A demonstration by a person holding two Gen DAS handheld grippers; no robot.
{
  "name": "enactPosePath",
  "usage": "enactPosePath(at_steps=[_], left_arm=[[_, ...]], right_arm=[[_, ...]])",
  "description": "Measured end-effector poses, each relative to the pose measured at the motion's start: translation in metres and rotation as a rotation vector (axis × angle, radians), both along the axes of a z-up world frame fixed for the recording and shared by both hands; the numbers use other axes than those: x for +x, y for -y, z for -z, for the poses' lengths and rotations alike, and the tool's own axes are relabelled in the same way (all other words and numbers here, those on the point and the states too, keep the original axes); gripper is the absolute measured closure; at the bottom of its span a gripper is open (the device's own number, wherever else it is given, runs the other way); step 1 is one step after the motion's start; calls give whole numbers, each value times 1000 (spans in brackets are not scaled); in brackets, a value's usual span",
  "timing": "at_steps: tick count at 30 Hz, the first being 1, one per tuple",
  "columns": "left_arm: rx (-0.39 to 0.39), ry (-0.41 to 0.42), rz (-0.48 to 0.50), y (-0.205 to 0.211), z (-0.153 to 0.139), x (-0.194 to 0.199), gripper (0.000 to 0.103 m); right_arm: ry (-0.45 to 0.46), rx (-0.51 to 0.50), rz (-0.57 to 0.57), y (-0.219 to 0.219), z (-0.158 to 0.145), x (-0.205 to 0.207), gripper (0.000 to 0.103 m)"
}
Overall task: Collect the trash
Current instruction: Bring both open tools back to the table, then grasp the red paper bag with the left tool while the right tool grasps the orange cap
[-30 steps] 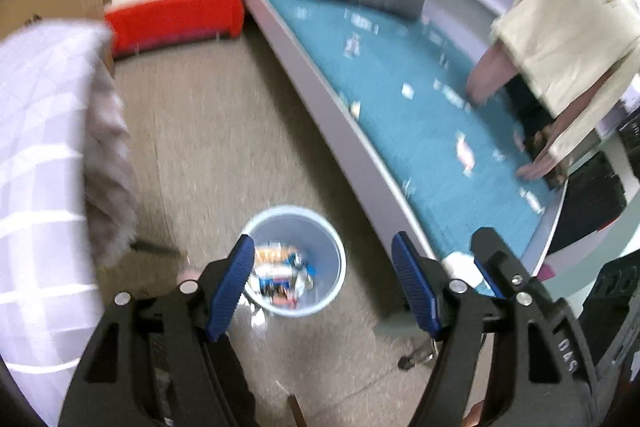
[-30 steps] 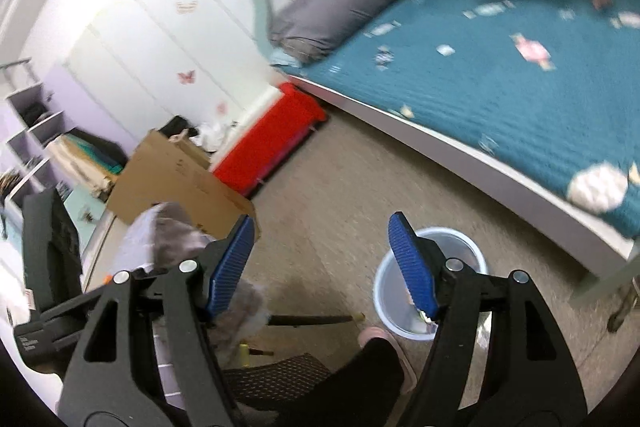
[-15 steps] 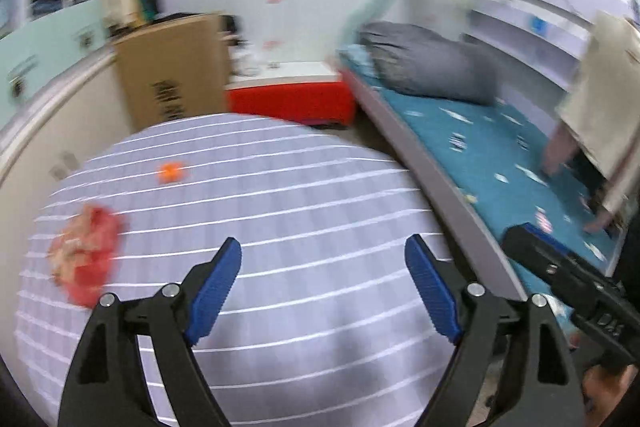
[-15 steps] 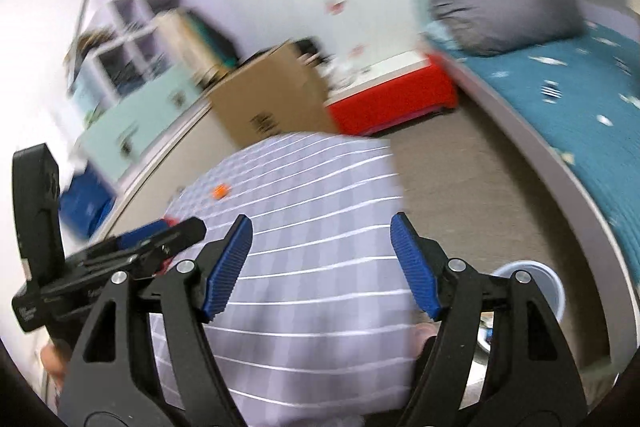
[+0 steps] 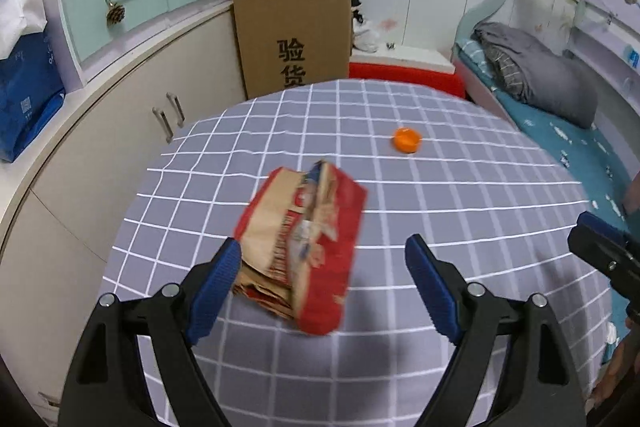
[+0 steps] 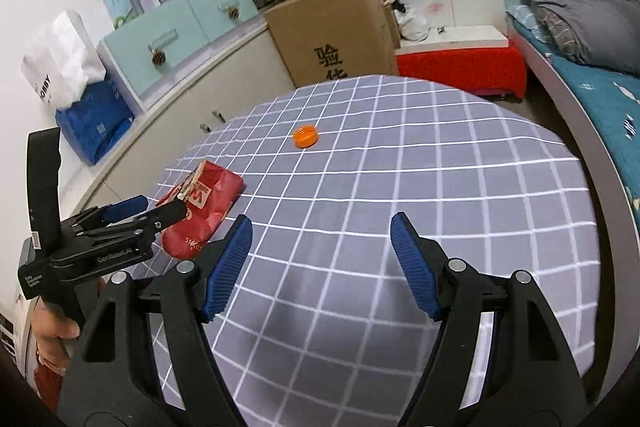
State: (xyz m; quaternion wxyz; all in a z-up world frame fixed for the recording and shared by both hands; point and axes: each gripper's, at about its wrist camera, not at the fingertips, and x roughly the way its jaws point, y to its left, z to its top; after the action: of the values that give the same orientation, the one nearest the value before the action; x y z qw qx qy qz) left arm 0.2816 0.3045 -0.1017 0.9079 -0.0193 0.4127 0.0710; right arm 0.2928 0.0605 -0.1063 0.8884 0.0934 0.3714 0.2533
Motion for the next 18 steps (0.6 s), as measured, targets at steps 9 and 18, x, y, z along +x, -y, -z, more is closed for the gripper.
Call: enactPosePath(at_steps=[9,18], left_arm=[[113,-40,26,-4,15,21,35],[119,-32,61,-1,15,34,85]], right_arm=[[-27,-41,-29,-28,13,32,32],[-51,-70,-33,-49,19,71,32]])
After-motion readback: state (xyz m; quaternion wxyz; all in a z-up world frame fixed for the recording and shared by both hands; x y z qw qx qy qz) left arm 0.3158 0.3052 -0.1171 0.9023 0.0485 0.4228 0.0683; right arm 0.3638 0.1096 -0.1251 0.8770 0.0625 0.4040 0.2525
